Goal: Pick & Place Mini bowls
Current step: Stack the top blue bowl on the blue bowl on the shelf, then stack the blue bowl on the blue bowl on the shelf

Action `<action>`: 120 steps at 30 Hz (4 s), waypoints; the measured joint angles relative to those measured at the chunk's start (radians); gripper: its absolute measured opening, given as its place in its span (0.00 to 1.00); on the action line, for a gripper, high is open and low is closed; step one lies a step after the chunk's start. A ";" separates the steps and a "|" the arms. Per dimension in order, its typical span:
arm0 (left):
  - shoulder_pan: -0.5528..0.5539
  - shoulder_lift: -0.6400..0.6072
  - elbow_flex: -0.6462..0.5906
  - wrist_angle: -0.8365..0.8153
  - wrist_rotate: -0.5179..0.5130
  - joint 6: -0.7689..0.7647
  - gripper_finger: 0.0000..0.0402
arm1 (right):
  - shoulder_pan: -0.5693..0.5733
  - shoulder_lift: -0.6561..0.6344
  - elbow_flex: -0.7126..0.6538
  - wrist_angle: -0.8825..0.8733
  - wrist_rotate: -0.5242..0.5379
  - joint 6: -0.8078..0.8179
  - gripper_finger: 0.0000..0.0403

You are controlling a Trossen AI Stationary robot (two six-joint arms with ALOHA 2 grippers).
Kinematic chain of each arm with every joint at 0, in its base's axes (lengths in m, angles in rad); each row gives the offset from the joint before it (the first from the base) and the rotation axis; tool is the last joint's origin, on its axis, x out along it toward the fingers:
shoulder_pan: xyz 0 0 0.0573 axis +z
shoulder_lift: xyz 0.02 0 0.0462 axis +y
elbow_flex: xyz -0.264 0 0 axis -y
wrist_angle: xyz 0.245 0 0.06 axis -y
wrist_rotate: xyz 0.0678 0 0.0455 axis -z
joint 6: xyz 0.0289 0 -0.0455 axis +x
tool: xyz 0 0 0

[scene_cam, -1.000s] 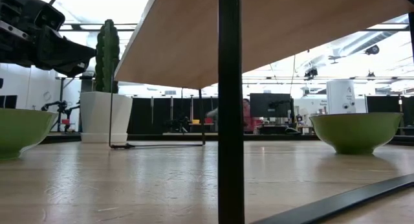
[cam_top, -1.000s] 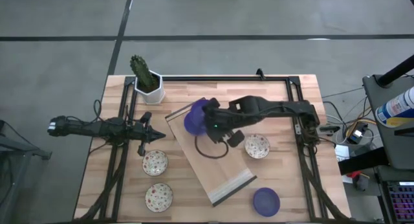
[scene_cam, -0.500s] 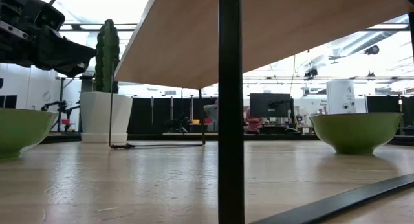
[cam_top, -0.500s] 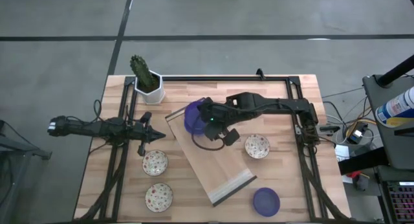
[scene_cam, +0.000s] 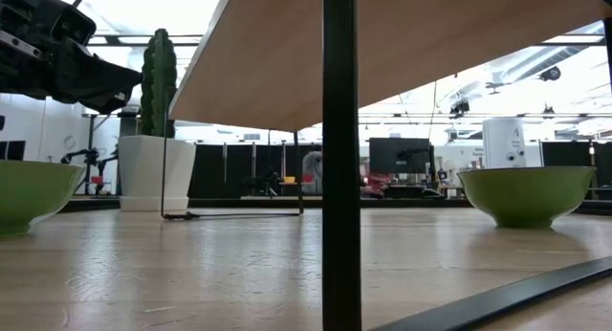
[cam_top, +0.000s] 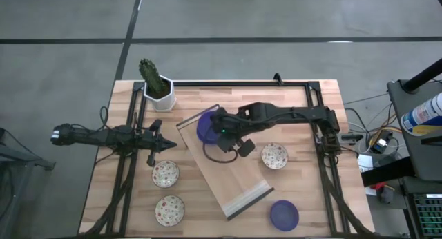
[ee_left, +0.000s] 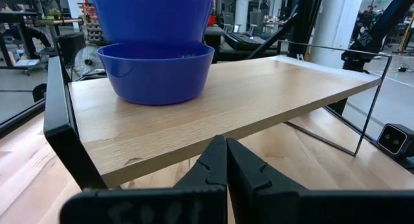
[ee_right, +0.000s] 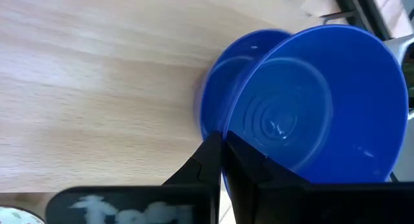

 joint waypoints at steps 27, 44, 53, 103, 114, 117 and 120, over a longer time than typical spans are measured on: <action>0.000 0.000 0.000 0.000 0.000 0.000 0.00 | -0.001 0.000 -0.038 0.056 0.027 0.013 0.20; 0.000 0.000 0.000 0.000 0.000 0.000 0.00 | 0.042 -0.060 0.015 -0.055 0.026 0.288 0.24; 0.000 0.000 0.000 0.000 0.000 0.000 0.00 | 0.120 -0.081 0.015 -0.113 0.025 0.348 0.20; 0.000 0.000 0.000 0.000 0.000 0.000 0.00 | 0.861 -0.116 -0.389 -0.026 -0.012 1.639 0.29; 0.000 0.000 0.000 0.000 0.000 0.000 0.00 | 0.894 -0.116 -0.529 0.240 -0.026 1.730 0.43; 0.000 0.000 0.000 0.000 0.000 0.000 0.00 | 0.904 -0.100 -0.561 0.256 -0.028 1.755 0.43; 0.000 0.000 0.000 0.000 0.000 0.000 0.00 | 0.918 -0.076 -0.587 0.267 -0.051 1.774 0.43</action>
